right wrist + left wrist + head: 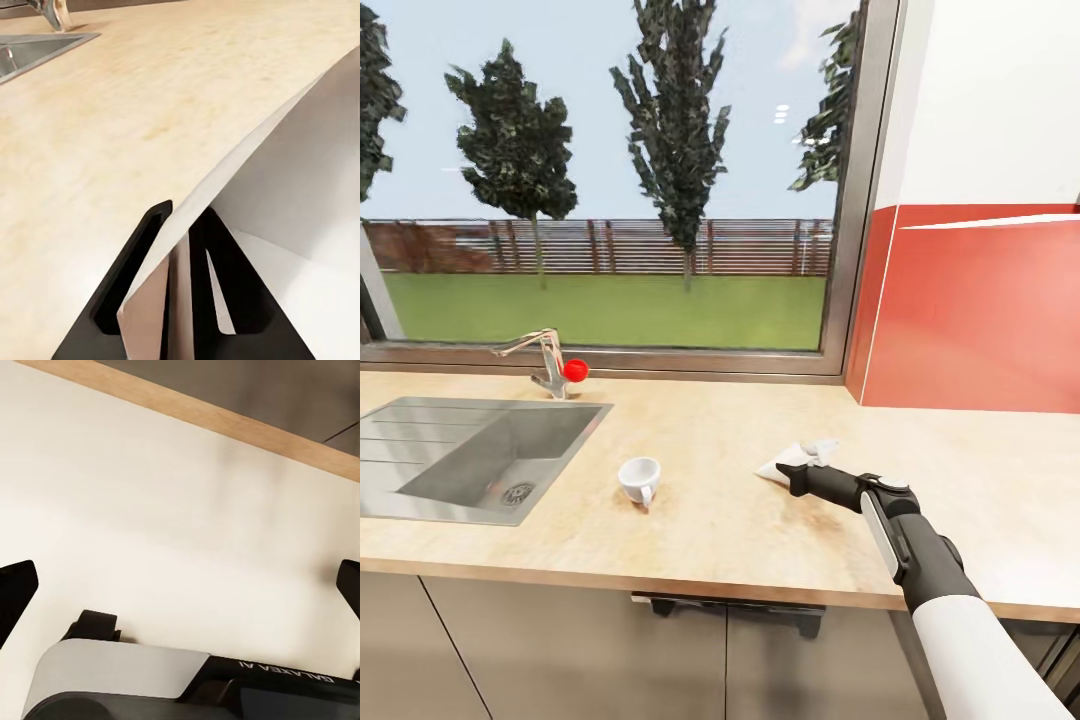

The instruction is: Set up a coffee station on the kitchen countertop: keep the coffee maker on the countertop, move the bottle of coffee from the kitchen shelf to the counter next to the coffee maker, place a paper coffee filter on top of the coffee maker, put the saucer next to the coffee maker with the coffee cup on the saucer, and place the electric kettle next to the coffee maker.

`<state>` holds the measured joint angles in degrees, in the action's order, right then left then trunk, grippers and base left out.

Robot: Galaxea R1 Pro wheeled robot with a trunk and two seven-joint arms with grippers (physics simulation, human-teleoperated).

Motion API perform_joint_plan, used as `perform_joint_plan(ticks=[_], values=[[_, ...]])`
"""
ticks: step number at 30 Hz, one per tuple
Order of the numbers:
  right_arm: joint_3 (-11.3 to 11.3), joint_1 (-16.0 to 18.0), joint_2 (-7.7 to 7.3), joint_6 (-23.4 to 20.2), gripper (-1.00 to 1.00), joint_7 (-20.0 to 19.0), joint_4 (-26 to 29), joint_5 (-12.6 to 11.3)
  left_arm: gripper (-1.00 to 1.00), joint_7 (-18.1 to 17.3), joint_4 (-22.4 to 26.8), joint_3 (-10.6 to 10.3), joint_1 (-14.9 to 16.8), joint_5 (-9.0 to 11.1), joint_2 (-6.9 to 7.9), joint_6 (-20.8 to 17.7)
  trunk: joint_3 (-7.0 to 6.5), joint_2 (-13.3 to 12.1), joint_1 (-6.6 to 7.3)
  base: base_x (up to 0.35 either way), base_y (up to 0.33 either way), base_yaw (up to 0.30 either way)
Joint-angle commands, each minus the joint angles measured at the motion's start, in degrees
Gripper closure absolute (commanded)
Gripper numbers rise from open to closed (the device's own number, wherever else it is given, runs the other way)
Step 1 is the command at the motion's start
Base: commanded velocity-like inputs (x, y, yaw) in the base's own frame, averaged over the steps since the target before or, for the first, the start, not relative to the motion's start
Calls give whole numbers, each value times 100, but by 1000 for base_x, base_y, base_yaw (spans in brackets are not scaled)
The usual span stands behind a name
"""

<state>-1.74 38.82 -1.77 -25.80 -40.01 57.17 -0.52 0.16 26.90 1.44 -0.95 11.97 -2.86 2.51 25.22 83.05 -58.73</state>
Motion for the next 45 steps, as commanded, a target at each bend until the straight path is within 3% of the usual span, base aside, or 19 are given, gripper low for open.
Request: perform_joint_plan(ticks=[1, 7, 15, 21, 33, 45], values=[[-11, 3, 1, -57, 100, -15, 5, -19, -100, 2, 9, 14, -2, 25, -4, 4, 5, 3, 0, 0, 0, 0], [-11, 3, 1, -57, 100, -18, 10, -19, -100, 2, 9, 14, -2, 25, -4, 4, 5, 3, 0, 0, 0, 0], [-11, 3, 1, -57, 100, -23, 13, -26, -100, 2, 9, 14, -2, 25, -4, 4, -138, -318, 176, 0, 0, 0], [-11, 3, 1, -57, 100, -23, 13, -31, -100, 2, 9, 14, -2, 25, -4, 4, -138, -318, 176, 0, 0, 0], [-11, 5, 1, -60, 100, -24, 14, -44, -100, 2, 9, 14, -2, 25, -4, 4, -300, -679, 373, 0, 0, 0], [-27, 3, -13, -73, 100, -38, 246, -52, -100, 2, 9, 14, -2, 25, -4, 4, -300, -679, 373, 0, 0, 0]])
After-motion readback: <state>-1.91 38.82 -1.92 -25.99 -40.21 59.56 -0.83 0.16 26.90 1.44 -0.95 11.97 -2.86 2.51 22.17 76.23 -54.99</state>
